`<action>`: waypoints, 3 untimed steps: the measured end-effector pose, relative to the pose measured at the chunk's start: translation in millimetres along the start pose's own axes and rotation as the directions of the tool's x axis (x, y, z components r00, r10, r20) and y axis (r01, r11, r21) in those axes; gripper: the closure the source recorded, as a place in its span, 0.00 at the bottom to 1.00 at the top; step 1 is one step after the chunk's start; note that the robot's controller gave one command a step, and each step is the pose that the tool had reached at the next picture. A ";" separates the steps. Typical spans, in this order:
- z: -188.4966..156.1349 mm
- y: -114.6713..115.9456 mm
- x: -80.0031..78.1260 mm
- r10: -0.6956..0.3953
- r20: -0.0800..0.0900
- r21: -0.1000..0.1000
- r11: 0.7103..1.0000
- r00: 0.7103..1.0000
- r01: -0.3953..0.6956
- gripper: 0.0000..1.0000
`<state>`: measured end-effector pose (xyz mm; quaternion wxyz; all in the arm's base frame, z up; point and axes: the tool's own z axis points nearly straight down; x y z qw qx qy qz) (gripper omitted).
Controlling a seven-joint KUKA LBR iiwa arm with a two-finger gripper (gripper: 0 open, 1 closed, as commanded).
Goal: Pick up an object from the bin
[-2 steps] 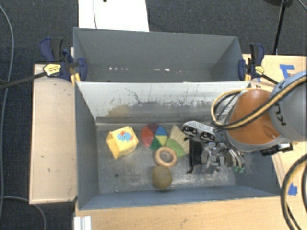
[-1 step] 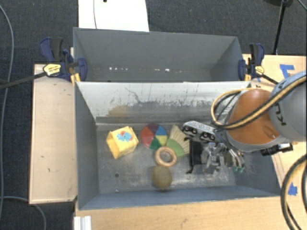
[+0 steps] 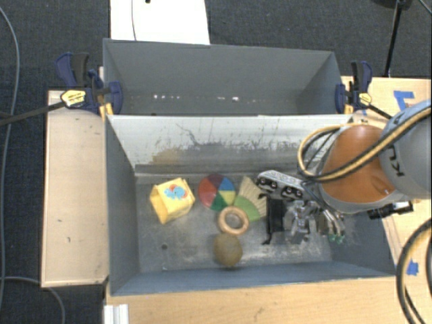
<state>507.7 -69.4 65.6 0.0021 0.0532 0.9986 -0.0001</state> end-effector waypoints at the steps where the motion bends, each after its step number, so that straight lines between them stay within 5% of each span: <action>1: -12.9 0.2 1.1 0.000 -0.004 -0.001 1.000 1.000 0.000 1.00; 3: -43.4 0.3 0.3 -0.001 -0.002 -0.001 1.000 1.000 0.001 1.00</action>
Offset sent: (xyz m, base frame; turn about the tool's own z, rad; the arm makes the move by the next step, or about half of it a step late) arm -0.0001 0.0000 0.0047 0.0000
